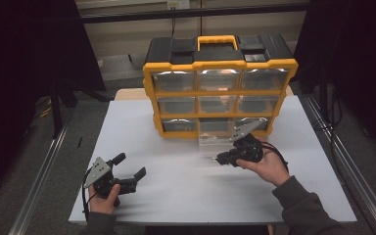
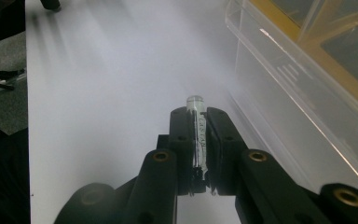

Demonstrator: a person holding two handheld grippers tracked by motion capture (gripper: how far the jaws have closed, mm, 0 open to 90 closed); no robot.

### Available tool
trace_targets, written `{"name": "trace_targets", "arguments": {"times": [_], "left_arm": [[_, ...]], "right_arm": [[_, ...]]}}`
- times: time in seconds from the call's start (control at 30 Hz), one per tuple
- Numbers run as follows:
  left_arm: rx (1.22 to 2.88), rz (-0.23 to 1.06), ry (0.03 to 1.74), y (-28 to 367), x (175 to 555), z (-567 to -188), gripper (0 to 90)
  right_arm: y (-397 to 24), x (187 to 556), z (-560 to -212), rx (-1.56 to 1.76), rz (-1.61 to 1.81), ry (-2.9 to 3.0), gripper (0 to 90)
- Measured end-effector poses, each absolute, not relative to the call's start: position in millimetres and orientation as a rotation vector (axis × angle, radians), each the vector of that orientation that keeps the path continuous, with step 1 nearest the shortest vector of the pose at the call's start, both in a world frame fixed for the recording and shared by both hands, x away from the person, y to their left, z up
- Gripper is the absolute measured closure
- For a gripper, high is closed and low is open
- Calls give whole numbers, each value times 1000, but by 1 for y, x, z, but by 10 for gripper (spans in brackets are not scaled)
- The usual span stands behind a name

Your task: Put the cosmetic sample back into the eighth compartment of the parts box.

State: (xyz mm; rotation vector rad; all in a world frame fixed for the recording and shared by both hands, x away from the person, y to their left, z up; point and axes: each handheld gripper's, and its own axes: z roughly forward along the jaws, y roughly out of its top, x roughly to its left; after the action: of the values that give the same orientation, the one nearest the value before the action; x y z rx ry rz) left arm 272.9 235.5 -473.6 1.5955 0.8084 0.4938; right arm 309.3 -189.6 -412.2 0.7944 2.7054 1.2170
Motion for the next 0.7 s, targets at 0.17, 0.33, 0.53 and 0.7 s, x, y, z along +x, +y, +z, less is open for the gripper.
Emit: {"name": "trace_targets", "arguments": {"times": [0.17,0.33,0.53,0.7], "left_arm": [[1593,494,810,235,273,-474,16],[1602,495,807,236,273,-474,16],[1598,483,804,235,274,-474,16],[1600,486,802,235,274,-474,16]], "right_arm": [[-190,310,-407,786,1197,2713,815],[-190,310,-404,785,1203,2714,815],[-190,312,-399,773,1191,2717,815],[-190,313,-395,771,1197,2719,815]]}}
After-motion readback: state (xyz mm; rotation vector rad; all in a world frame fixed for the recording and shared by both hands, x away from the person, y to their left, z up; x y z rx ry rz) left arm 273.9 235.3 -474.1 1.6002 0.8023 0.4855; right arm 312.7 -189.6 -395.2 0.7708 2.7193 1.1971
